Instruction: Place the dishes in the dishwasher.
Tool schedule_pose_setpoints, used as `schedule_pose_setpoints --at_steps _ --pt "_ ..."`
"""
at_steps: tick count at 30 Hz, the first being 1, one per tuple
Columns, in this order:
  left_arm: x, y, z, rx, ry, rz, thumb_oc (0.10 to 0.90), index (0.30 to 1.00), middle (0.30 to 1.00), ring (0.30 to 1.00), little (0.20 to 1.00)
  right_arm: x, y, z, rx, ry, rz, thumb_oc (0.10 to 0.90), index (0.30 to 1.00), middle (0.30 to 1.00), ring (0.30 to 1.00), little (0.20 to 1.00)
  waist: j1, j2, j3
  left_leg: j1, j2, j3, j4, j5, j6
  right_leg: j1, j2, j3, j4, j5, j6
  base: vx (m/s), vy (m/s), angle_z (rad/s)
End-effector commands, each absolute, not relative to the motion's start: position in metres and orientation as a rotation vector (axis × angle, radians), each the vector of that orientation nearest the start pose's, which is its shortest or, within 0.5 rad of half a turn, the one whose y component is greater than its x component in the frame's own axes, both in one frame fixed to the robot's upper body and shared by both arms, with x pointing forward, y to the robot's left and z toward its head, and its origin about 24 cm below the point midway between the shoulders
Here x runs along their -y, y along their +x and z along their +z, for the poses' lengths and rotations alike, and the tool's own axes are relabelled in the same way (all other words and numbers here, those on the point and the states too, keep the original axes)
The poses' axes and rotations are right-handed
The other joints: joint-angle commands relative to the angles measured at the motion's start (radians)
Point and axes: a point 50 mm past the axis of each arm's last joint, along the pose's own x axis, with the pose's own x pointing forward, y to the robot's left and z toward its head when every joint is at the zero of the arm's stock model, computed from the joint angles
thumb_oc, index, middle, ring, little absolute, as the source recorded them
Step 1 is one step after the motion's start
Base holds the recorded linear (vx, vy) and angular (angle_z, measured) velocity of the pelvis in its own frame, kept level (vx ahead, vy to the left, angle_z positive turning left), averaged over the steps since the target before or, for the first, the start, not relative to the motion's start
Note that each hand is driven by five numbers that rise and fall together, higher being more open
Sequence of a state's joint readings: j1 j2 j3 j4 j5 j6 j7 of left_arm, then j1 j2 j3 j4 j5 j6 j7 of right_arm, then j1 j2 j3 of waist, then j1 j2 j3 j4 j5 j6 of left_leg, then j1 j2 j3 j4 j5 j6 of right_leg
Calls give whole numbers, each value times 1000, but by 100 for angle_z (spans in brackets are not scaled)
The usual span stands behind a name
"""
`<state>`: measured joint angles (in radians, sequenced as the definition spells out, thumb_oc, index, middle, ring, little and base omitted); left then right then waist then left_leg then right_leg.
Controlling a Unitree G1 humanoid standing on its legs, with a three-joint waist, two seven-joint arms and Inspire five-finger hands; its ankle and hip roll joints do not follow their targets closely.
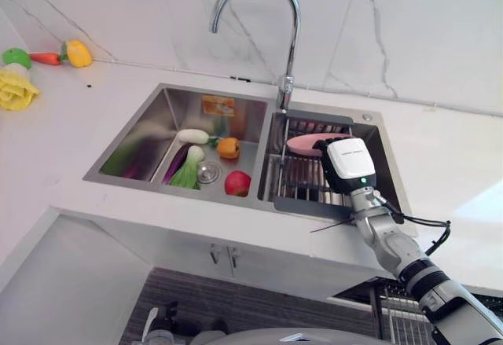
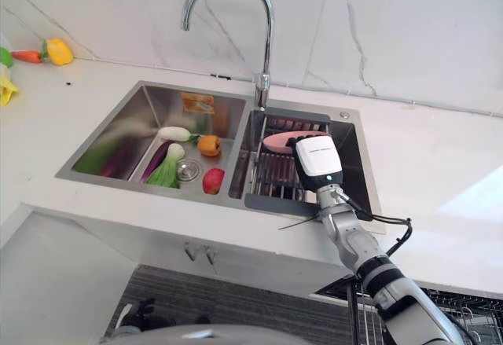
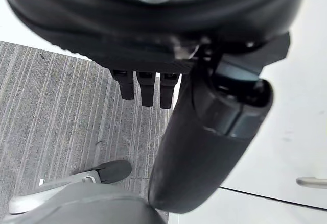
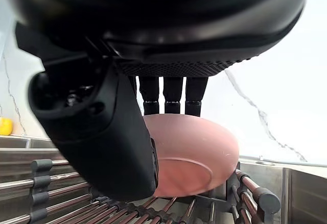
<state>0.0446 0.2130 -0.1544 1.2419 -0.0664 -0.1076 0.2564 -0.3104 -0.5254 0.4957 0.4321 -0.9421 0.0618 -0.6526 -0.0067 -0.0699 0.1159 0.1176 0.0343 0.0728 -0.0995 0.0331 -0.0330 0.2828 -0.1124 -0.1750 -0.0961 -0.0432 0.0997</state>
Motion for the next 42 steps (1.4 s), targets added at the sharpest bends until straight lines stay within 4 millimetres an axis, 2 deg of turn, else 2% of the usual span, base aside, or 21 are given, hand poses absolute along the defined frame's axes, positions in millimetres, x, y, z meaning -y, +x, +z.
schedule_pose_setpoints --at_steps 1,6,11,15,17,18,19,21,24,26,29,34,37,42 --pt "-193 91 -167 -1128 404 88 800 900 900 900 900 187 323 105 679 -1568 -349 400 300 300 300 300 53 56 -42 33 185 35 12 11 -140 -57 -110 -50 9 36 89 -25 7 5" --pt "-195 89 -167 -1143 404 88 800 900 900 900 900 197 316 129 740 -1550 -394 400 300 300 300 300 42 54 -44 34 182 37 12 9 -139 -58 -111 -48 9 36 90 -9 3 2" --pt "-197 83 -169 -1167 413 87 800 900 900 900 900 210 287 183 890 -1385 -530 400 300 300 300 300 20 58 -41 36 182 47 12 9 -138 -65 -113 -37 9 40 90 -15 3 5" --pt "-196 81 -169 -1181 415 96 800 900 900 900 900 225 260 210 838 -1198 -617 400 300 300 300 300 -6 61 -36 47 182 68 12 2 -133 -72 -113 -17 9 42 91 -7 8 -4" --pt "-200 78 -169 -1183 409 104 800 900 900 900 900 239 243 230 862 -1256 -684 400 300 300 300 300 -27 61 -33 59 183 87 12 -4 -130 -80 -116 2 9 48 93 15 9 -9" --pt "-199 78 -169 -1183 410 103 800 900 900 900 900 239 242 230 860 -1256 -684 400 300 300 300 300 -25 61 -33 60 184 88 12 -5 -130 -80 -116 3 9 49 93 10 4 -16" --pt "-200 78 -169 -1182 403 109 800 900 900 900 900 244 237 239 856 -1291 -712 400 300 300 300 300 -31 60 -33 63 183 95 12 -7 -129 -83 -116 9 9 51 95 0 2 -40" --pt "-199 79 -168 -1178 390 115 800 900 900 900 900 260 228 247 791 -1404 -764 400 300 300 300 300 -48 59 -31 71 185 117 12 -12 -126 -95 -115 29 9 57 98 3 3 -28" --pt "-200 85 -166 -1161 360 142 800 900 900 900 900 282 218 252 603 -1440 -804 400 300 300 300 300 -79 57 -26 86 182 150 12 -24 -116 -117 -113 72 9 65 103 14 13 -37" --pt "-201 87 -165 -1148 352 143 800 900 900 900 900 293 206 257 552 -1477 -869 400 300 300 300 300 -100 59 -27 99 182 166 12 -41 -115 -121 -113 92 9 57 107 49 23 -57" --pt "-200 89 -164 -1132 350 119 800 900 900 900 900 317 177 258 429 -1571 -981 400 300 300 300 300 -127 67 -31 99 182 173 12 -44 -119 -125 -114 101 9 54 108 24 23 -33" --pt "-203 94 -162 -1108 316 146 800 900 900 900 900 348 146 252 195 -1663 -1088 400 300 300 300 300 -167 79 -37 103 182 189 12 -52 -119 -132 -112 112 9 54 109 21 6 -12" --pt "-207 96 -160 -1100 291 171 800 900 900 900 900 356 131 249 91 -1697 -1119 400 300 300 300 300 -180 83 -38 102 185 193 12 -52 -124 -136 -112 115 9 52 108 17 2 -16" --pt "-201 98 -160 -1096 347 73 800 900 900 900 900 369 124 226 -82 -1661 -1065 400 300 300 300 300 -197 93 -29 104 185 198 12 -54 -124 -134 -113 116 9 51 108 10 6 -3"
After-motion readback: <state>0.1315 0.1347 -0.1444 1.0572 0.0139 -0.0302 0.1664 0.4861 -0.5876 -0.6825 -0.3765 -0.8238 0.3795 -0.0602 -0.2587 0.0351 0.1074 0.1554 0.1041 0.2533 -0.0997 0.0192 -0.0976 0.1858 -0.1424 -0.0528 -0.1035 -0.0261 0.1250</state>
